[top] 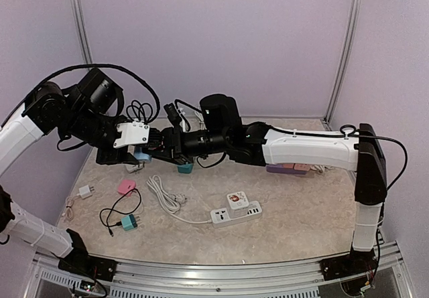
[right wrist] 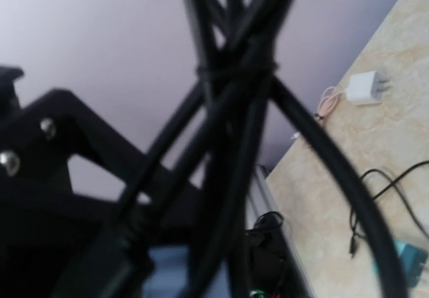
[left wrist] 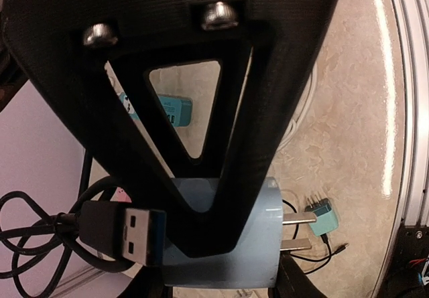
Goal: Insert the plug
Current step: Adjust the plug.
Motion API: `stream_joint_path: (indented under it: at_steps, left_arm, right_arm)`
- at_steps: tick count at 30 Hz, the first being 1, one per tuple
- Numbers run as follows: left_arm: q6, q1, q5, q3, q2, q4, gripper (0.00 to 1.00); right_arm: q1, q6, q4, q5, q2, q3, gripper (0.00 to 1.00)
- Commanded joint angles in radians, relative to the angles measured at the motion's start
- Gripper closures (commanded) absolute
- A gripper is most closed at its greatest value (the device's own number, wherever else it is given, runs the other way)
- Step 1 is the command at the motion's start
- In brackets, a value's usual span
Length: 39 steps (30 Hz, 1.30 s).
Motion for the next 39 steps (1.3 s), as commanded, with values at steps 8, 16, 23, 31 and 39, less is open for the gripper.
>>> stream_joint_path:
  at_steps: [8,16,23,31,39]
  left_arm:
    - [-0.002,-0.016,0.001,0.039,0.007,0.044,1.00]
    - [-0.022,-0.015,-0.050,0.025,-0.008,0.065,0.59]
    - [-0.130,0.105,0.034,0.116,-0.069,0.079,0.04]
    - [-0.366,0.194,0.384,0.156,-0.130,0.111,0.05]
    - [-0.379,0.138,0.447,0.043,-0.269,0.294,0.21]
  right_arm:
    - [0.005,0.066,0.013,-0.055,0.076,0.056,0.62]
    - [0.003,0.008,-0.002,-0.015,0.021,0.023,1.00]
    - [0.013,-0.303,0.010,0.137,-0.157,-0.071,1.00]
    - [0.053,-0.650,0.514,0.238,-0.340,-0.291,1.00]
    - [0.118,-0.829,0.650,0.225,-0.330,-0.258,1.00]
